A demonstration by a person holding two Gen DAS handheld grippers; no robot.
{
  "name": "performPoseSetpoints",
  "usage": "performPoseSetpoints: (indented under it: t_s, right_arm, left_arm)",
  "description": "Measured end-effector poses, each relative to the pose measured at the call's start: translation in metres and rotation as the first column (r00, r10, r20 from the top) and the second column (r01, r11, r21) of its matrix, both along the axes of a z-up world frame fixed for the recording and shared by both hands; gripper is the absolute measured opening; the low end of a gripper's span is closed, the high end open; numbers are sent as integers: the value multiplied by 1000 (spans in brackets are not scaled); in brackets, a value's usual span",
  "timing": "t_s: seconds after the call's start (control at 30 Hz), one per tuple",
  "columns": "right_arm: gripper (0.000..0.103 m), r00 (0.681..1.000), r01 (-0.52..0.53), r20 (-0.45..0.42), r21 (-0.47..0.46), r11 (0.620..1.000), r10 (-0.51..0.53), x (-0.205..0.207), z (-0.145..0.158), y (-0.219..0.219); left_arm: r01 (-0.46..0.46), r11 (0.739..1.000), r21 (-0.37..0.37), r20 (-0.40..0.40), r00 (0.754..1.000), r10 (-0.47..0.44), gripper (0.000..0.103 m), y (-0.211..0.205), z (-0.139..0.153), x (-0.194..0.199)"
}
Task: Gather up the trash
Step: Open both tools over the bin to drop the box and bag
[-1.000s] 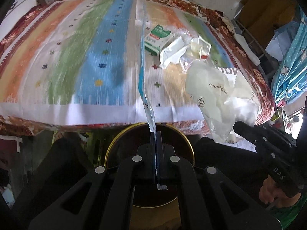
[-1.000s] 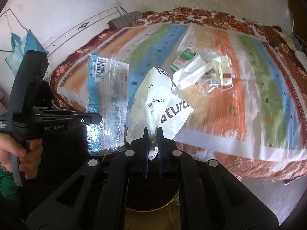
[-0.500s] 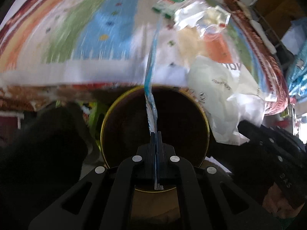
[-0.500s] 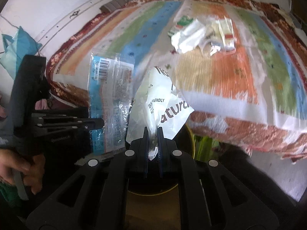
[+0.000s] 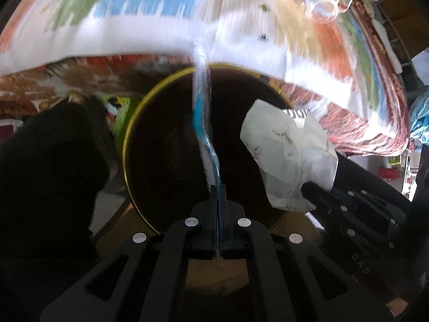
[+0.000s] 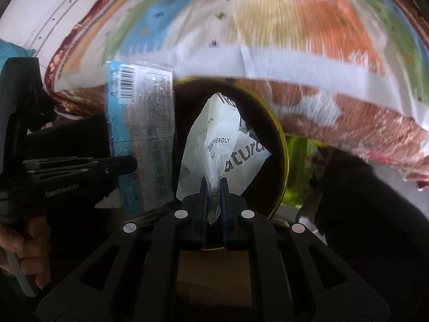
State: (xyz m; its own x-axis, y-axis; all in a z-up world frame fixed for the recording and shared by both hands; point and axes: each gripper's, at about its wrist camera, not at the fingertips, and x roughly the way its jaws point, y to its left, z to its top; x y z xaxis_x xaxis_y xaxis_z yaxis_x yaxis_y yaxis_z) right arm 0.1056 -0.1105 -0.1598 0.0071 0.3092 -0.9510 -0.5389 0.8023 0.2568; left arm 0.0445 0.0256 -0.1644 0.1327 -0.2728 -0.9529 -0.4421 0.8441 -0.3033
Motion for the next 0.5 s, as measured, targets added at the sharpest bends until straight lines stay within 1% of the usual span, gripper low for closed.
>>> performPoseSetpoints:
  t_s: [0.1,0.2,0.23,0.27,0.3,0.33,0.37,0.43,0.5]
  right_arm:
    - [8,1000,5,-17,-23,1000,-5,1,-7,2]
    - [9,999,15,-49,-29,999,-17,3,-14,0]
    - [12,998,19,-62,-36,999,-21,4,-17,0]
    - [17,997,27,-77,-36,999,-30,5,-19,-2]
    - [20,996,37,-82,-32,999,-40,6,-20,-3]
    - [20,996,41,-80,-30,999,-43,7,-20,-3]
    - [20,996,43,-79,-26,999,-45,7,-19,-4]
    - [21,996,46,-76,-23,999,-47,7,-19,-2]
    - [25,996,50,-75,-16,999,-51,7,-18,-2]
  left_arm:
    - [-5,1000,-15,-52,999,4,0,-2,-13,0]
    - [6,1000,-5,-66,998,-7,0,-6,-18,0]
    - [1,1000,-6,-70,998,-1,4,-5,-19,1]
    - [-10,1000,-6,-70,997,9,10,-3,-19,0]
    - [-41,999,0,-62,997,41,30,2,-17,0]
    - [-58,998,11,-50,997,59,38,6,-14,-1]
    - [-78,996,35,-30,996,79,38,11,-10,-1]
    - [-108,992,59,1,994,108,38,18,-2,-2]
    - [-128,989,72,20,992,127,38,23,2,-2]
